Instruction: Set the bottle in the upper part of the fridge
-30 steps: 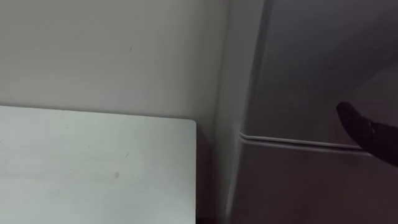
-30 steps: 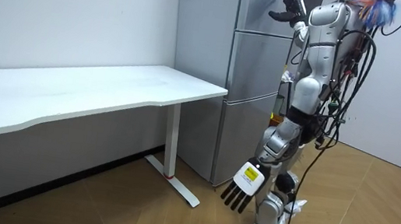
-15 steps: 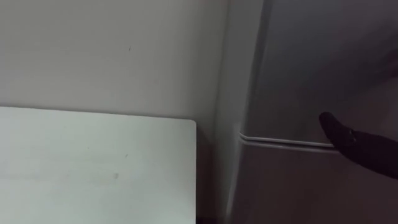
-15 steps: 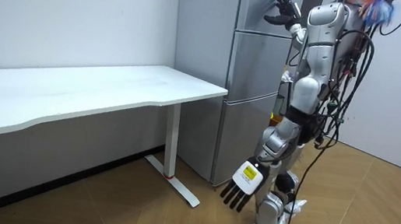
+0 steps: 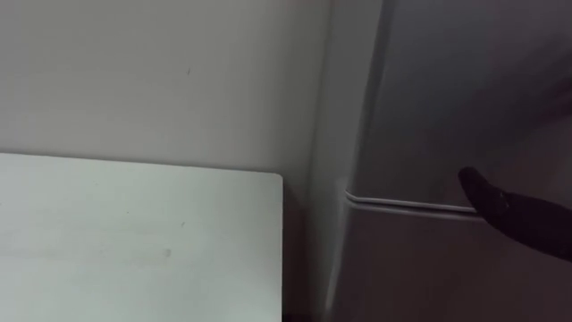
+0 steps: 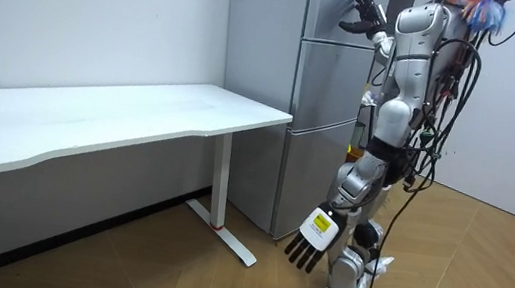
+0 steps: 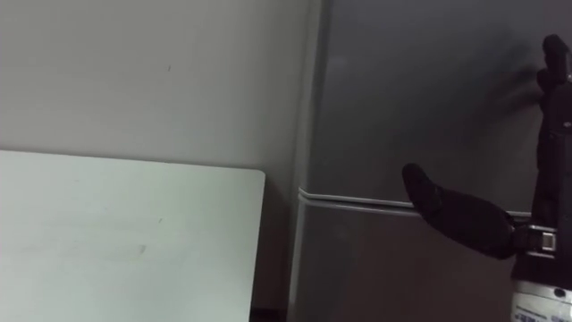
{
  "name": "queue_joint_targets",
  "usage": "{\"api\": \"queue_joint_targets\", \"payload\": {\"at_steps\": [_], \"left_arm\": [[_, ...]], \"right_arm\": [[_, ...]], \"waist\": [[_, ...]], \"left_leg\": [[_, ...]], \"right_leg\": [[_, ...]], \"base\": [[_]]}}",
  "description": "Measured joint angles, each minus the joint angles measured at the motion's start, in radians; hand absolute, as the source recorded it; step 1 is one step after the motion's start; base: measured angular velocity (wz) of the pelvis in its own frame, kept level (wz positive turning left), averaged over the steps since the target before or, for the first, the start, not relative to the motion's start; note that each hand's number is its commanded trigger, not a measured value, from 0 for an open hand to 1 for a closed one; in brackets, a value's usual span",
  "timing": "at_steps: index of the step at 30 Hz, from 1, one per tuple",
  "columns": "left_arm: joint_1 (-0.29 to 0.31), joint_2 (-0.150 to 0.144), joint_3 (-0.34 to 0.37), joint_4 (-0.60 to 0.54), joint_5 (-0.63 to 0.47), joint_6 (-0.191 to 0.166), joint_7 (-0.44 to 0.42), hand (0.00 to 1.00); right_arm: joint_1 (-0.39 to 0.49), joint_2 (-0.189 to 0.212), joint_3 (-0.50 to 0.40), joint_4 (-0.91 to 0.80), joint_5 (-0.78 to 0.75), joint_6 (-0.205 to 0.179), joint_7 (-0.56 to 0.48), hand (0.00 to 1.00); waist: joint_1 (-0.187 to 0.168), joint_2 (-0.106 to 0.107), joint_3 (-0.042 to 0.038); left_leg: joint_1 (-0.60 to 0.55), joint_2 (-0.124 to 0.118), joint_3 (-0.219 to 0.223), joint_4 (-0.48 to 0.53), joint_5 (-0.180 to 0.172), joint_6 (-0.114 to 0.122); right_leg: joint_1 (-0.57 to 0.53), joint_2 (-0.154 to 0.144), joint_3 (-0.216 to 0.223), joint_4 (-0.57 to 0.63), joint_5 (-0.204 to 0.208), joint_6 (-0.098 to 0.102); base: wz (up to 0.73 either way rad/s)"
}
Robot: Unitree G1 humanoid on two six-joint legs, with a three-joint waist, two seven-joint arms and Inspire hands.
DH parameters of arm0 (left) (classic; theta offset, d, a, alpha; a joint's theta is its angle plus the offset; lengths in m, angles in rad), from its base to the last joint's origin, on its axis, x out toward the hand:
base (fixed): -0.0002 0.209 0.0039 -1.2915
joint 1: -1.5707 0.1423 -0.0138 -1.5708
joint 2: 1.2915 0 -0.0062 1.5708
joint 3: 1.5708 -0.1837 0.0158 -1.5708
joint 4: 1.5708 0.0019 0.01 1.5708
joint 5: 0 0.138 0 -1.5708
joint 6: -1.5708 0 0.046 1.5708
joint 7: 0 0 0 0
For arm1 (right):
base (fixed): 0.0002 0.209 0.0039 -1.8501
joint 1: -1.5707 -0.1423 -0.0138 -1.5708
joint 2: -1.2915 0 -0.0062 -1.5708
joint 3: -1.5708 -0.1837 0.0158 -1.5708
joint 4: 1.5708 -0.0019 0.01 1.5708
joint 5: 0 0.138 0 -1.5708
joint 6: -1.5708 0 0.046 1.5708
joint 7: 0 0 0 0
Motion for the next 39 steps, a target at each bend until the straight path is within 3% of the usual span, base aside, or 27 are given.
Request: {"api": "queue_joint_targets", "payload": {"at_steps": [4, 14, 19, 25, 28, 29, 31, 36, 39], "left_arm": [[0.001, 0.002, 0.001, -0.004, 0.000, 0.000, 0.000, 0.00], [0.019, 0.003, 0.015, -0.046, -0.001, -0.001, 0.000, 0.00], [0.024, 0.003, 0.024, -0.062, -0.001, -0.003, 0.002, 0.00], [0.020, 0.003, 0.022, -0.080, -0.009, 0.011, 0.011, 0.00], [0.017, 0.000, 0.019, -0.081, -0.014, 0.024, 0.029, 0.00], [0.019, 0.000, 0.019, -0.081, -0.013, 0.027, 0.031, 0.00], [0.035, -0.005, 0.024, -0.114, -0.011, 0.042, 0.033, 0.00], [0.059, -0.005, 0.026, -0.175, -0.030, 0.067, 0.032, 0.00], [0.053, -0.008, 0.028, -0.176, -0.046, 0.068, 0.032, 0.00]], "right_arm": [[0.000, -0.001, -0.063, 0.026, 0.059, 0.001, -0.008, 0.00], [0.000, -0.004, -0.175, 0.094, 0.198, 0.001, -0.089, 0.00], [0.003, -0.004, -0.237, 0.139, 0.211, 0.000, -0.151, 0.00], [0.019, -0.004, -0.263, 0.282, 0.456, 0.006, -0.203, 0.00], [0.037, -0.004, -0.266, 0.393, 0.660, 0.036, -0.208, 0.00], [0.045, -0.004, -0.271, 0.434, 0.741, 0.045, -0.211, 0.00], [0.071, 0.005, -0.304, 0.484, 0.841, 0.061, -0.214, 0.00], [0.122, 0.030, -0.322, 0.595, 0.938, 0.060, -0.235, 0.00], [0.119, 0.054, -0.319, 0.719, 0.996, 0.078, -0.250, 0.00]], "waist": [[-0.005, -0.001, -0.0006], [-0.055, 0.003, 0.0010], [-0.073, -0.003, -0.0037], [-0.087, 0.001, -0.0021], [-0.089, 0.000, -0.0048], [-0.093, 0.007, -0.0030], [-0.107, 0.015, -0.0077], [-0.108, 0.037, -0.0107], [-0.105, 0.031, -0.0099]], "left_leg": [[0.001, -0.001, -0.004, 0.002, 0.000, 0.000], [0.001, -0.001, 0.004, 0.000, 0.000, 0.000], [-0.002, -0.001, 0.003, -0.001, 0.000, 0.000], [-0.002, -0.001, 0.005, -0.002, 0.000, 0.000], [-0.003, -0.001, 0.006, -0.004, 0.000, 0.000], [-0.005, -0.001, 0.006, -0.003, 0.000, 0.000], [-0.014, -0.003, -0.004, -0.002, -0.001, 0.001], [-0.011, -0.002, -0.007, 0.000, 0.000, 0.000], [0.000, -0.002, -0.004, 0.002, 0.001, -0.001]], "right_leg": [[0.003, 0.001, 0.002, 0.000, 0.000, 0.000], [-0.004, 0.001, 0.005, -0.008, 0.000, 0.001], [-0.002, 0.002, -0.001, -0.010, 0.000, 0.001], [-0.002, 0.002, 0.005, -0.013, 0.000, 0.001], [0.000, 0.001, 0.007, -0.010, 0.000, 0.002], [-0.002, 0.001, 0.007, -0.010, 0.000, 0.002], [-0.005, 0.001, 0.004, -0.014, 0.000, 0.005], [-0.002, 0.001, 0.003, -0.012, -0.001, 0.003], [-0.001, 0.000, 0.008, -0.009, -0.011, 0.003]], "base": [[0.03], [-0.01], [0.00], [0.00], [0.00], [0.04], [0.10], [0.02], [-0.01]]}}
